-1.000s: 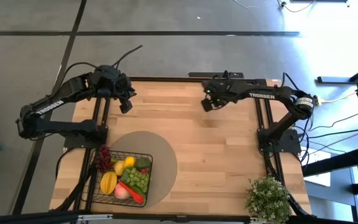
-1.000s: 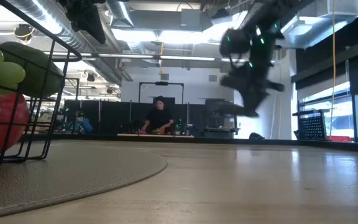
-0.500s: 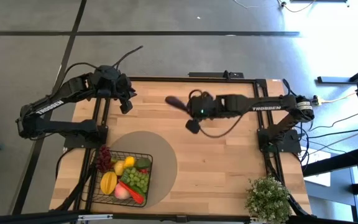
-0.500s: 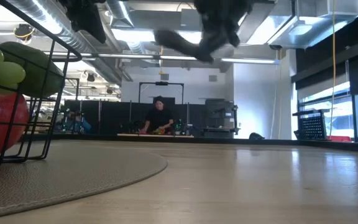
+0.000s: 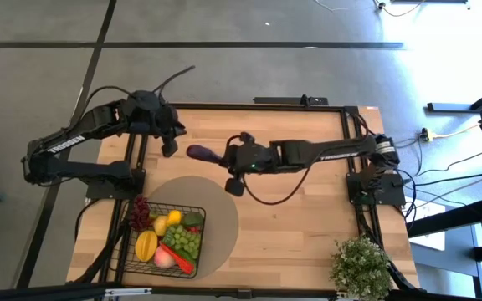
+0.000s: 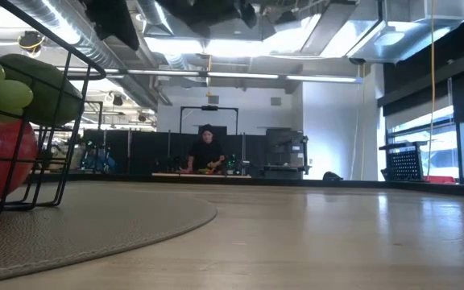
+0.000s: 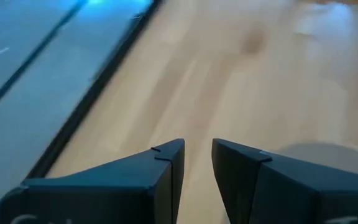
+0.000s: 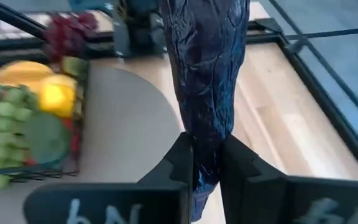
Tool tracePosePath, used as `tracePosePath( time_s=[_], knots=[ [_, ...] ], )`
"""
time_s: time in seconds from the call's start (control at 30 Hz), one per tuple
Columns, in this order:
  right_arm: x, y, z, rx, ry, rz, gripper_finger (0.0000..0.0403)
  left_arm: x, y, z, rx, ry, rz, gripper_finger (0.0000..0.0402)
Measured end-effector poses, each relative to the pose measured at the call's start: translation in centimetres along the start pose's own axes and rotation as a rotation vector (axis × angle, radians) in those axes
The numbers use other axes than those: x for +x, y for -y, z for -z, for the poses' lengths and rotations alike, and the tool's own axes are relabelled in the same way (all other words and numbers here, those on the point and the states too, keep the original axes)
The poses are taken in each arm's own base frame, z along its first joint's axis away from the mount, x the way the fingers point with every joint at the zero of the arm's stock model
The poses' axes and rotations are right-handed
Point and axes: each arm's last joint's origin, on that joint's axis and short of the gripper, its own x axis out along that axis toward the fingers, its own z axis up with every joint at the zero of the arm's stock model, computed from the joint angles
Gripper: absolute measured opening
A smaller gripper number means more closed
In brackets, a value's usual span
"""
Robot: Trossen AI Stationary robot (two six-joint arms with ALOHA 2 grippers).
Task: Build produce basket
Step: Put the purple eggplant into the wire basket
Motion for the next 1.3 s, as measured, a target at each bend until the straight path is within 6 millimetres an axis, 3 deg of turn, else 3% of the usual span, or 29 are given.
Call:
tracePosePath(
  time_s=[0.2, 0.33, 0.67, 1.3],
  knots=[
    [1.1, -0.1, 0.5, -0.078, -0.03, 0.122, 0.0031, -0.3, 1.4, 0.0, 0.185, 0.028, 0.273, 0.0071],
    [1.1, 0.0, 0.6, -0.088, -0.041, 0.166, 0.0031, -0.6, 2.1, 0.1, 0.227, 0.041, 0.324, 0.0071],
    [1.1, 0.1, 0.7, -0.092, -0.047, 0.166, 0.0031, -0.8, 2.4, 0.1, 0.109, 0.031, 0.34, 0.0071],
    [1.2, 0.2, 0.8, -0.069, -0.062, 0.161, 0.0031, -0.8, 2.2, 0.1, 0.082, 0.028, 0.302, 0.0071]
  ],
)
